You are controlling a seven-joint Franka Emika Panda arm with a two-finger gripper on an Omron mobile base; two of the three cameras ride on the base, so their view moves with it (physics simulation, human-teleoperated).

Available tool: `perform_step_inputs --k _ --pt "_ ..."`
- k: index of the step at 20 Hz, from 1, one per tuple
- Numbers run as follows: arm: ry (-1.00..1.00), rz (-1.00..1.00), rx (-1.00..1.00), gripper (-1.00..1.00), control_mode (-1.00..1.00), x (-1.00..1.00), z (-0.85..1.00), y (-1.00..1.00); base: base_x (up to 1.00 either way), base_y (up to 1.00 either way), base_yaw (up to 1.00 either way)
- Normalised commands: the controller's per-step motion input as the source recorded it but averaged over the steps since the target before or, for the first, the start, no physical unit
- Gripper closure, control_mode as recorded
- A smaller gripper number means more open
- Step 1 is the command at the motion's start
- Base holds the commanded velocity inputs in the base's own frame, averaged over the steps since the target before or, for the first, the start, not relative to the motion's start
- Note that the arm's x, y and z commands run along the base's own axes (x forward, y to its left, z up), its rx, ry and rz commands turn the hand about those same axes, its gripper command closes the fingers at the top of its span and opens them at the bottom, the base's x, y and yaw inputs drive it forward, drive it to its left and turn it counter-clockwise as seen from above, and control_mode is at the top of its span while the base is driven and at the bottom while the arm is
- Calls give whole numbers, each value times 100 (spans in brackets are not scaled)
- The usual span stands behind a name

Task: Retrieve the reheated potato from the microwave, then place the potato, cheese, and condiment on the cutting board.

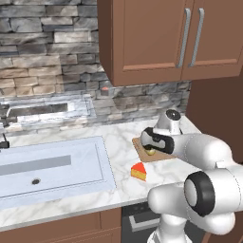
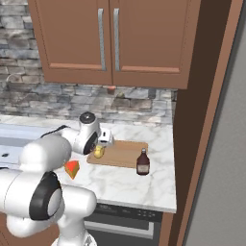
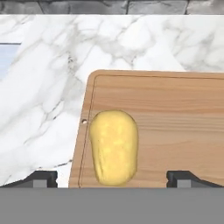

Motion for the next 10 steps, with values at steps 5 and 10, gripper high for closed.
perform_step_inputs --k 5,10 --pt "0 -5 0 -100 -100 -53 4 9 0 0 0" --pt "9 0 1 -100 -100 -44 19 8 0 0 0"
